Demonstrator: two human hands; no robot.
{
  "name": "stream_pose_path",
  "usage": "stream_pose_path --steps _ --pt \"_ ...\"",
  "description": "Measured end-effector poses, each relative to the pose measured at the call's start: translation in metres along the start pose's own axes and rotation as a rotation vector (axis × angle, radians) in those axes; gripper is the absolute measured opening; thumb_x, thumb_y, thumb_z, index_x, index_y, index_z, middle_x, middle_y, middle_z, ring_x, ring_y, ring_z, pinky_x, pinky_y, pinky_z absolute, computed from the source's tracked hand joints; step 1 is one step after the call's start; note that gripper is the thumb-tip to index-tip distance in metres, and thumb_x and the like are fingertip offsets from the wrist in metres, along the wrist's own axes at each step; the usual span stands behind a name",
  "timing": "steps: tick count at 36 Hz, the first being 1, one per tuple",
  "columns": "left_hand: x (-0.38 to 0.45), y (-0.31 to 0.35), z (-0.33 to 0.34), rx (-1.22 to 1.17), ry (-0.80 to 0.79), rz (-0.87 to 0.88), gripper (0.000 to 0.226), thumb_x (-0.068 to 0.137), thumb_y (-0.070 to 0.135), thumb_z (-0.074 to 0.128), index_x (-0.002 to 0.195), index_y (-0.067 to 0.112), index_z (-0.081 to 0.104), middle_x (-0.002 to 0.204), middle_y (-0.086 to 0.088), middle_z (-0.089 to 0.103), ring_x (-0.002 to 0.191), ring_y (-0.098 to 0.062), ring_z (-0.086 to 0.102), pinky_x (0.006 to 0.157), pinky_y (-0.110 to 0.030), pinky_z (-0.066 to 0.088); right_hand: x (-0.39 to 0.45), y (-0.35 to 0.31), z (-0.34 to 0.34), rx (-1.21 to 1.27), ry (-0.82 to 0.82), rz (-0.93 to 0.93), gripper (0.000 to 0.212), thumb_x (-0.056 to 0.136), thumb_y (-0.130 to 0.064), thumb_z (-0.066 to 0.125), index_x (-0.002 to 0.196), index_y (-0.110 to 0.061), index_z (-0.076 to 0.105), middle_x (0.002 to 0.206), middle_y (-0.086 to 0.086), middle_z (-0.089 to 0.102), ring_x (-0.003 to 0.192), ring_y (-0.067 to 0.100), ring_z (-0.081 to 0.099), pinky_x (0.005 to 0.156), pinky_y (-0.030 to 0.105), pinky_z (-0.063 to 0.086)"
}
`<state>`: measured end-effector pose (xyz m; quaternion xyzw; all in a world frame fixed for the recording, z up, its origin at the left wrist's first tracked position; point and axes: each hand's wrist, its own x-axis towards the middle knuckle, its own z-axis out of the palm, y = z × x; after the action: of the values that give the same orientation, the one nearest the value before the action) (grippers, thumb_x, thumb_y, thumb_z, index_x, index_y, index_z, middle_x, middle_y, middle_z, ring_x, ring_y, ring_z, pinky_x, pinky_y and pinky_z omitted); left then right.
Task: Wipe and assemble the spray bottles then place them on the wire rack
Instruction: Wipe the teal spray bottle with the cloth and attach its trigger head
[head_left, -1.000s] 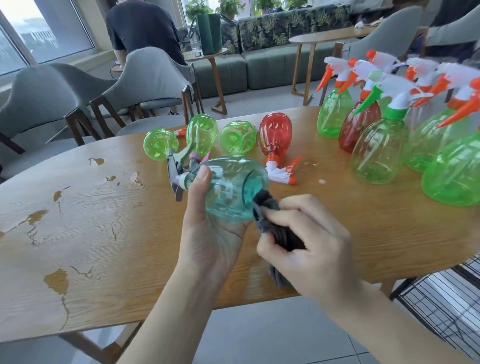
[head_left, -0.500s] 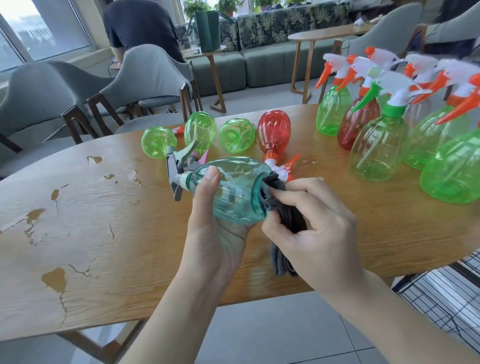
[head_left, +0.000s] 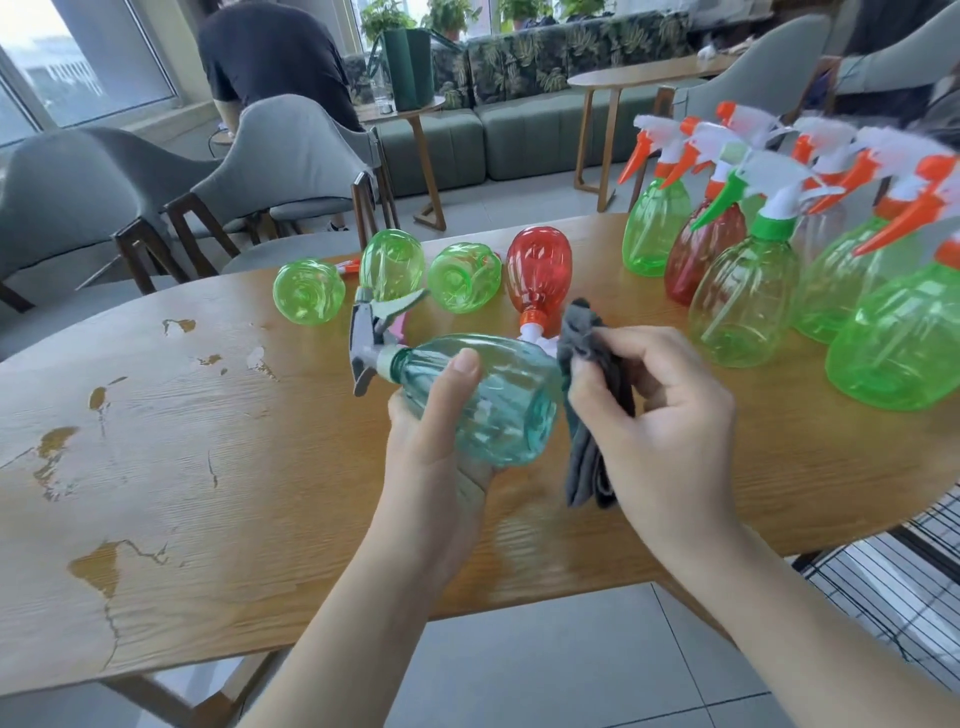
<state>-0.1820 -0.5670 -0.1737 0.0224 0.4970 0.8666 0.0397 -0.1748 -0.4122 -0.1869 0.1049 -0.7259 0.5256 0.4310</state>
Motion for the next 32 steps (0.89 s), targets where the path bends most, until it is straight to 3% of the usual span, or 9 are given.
stream_pose_path --steps 3,6,8,9,11,13,19,25,32 --pt "0.006 -0.005 -0.004 0.159 0.043 0.019 0.095 0.067 0.042 0.09 0.14 0.03 0.032 0.112 -0.005 0.075 0.106 -0.031 0.075 0.088 -0.057 0.06 0.008 0.004 -0.005 -0.009 0.029 0.04 0.015 0.091 -0.012 0.07 0.103 -0.021 0.072 0.096 -0.002 0.068 0.089 0.02 0.068 0.077 0.043 0.056" --pt "0.009 -0.004 -0.008 0.358 0.053 0.046 0.094 0.057 0.057 0.094 0.127 0.046 0.033 0.127 -0.008 0.066 0.111 -0.029 0.072 0.099 -0.064 0.053 0.012 0.009 -0.008 -0.038 0.038 0.026 0.016 0.092 -0.016 0.069 0.106 -0.023 0.071 0.099 -0.004 0.066 0.092 0.021 0.069 0.078 0.046 0.057" --pt "0.012 -0.002 -0.01 0.464 0.036 0.084 0.091 0.062 0.054 0.091 0.129 0.045 0.031 0.128 -0.005 0.066 0.111 -0.025 0.072 0.101 -0.059 0.054 0.014 0.01 -0.009 -0.061 0.03 -0.006 0.016 0.092 -0.017 0.068 0.107 -0.022 0.071 0.1 -0.007 0.065 0.094 0.021 0.069 0.079 0.046 0.057" --pt "0.013 -0.002 -0.011 0.531 0.023 0.116 0.091 0.066 0.052 0.091 0.133 0.042 0.031 0.127 0.004 0.067 0.112 -0.017 0.071 0.101 -0.052 0.055 0.016 0.009 -0.009 -0.067 0.025 -0.025 0.017 0.092 -0.017 0.068 0.107 -0.022 0.07 0.101 -0.01 0.063 0.094 0.021 0.069 0.079 0.046 0.057" --pt "0.012 0.002 -0.009 0.682 -0.015 0.209 0.091 0.072 0.047 0.091 0.14 0.036 0.031 0.116 0.042 0.059 0.108 0.011 0.063 0.097 -0.025 0.054 0.019 0.007 -0.008 -0.076 0.021 -0.057 0.017 0.092 -0.016 0.067 0.108 -0.023 0.069 0.102 -0.014 0.061 0.095 0.018 0.068 0.079 0.043 0.057" --pt "0.01 0.005 -0.007 0.812 -0.038 0.276 0.089 0.072 0.041 0.091 0.142 0.039 0.036 0.103 0.064 0.044 0.101 0.029 0.052 0.084 -0.006 0.047 0.023 0.005 -0.01 -0.105 0.02 -0.085 0.017 0.093 -0.016 0.066 0.109 -0.018 0.072 0.101 -0.012 0.061 0.096 0.012 0.066 0.081 0.038 0.057" --pt "0.004 0.0 -0.003 0.996 -0.093 0.36 0.083 0.073 0.016 0.086 0.139 0.046 0.046 0.111 0.042 0.061 0.099 0.007 0.066 0.077 -0.005 0.047 0.032 0.001 -0.014 -0.218 0.032 -0.108 0.021 0.093 -0.01 0.07 0.113 -0.007 0.076 0.103 0.002 0.065 0.095 0.009 0.063 0.085 0.02 0.053" --pt "0.0 -0.007 -0.001 1.129 -0.132 0.388 0.087 0.063 0.037 0.081 0.139 0.054 0.044 0.116 0.014 0.068 0.106 -0.009 0.067 0.09 -0.037 0.058 0.04 0.008 -0.016 -0.278 0.089 -0.085 0.023 0.096 -0.012 0.068 0.118 -0.009 0.075 0.11 0.006 0.069 0.102 0.008 0.063 0.092 0.018 0.051" --pt "-0.003 -0.013 0.005 1.237 -0.16 0.45 0.092 0.061 0.044 0.075 0.145 0.051 0.04 0.115 0.013 0.064 0.105 -0.009 0.063 0.086 -0.037 0.058 0.035 0.005 -0.008 -0.221 0.096 -0.048 0.017 0.091 -0.011 0.071 0.107 -0.008 0.076 0.1 -0.002 0.065 0.095 0.011 0.064 0.084 0.025 0.054"
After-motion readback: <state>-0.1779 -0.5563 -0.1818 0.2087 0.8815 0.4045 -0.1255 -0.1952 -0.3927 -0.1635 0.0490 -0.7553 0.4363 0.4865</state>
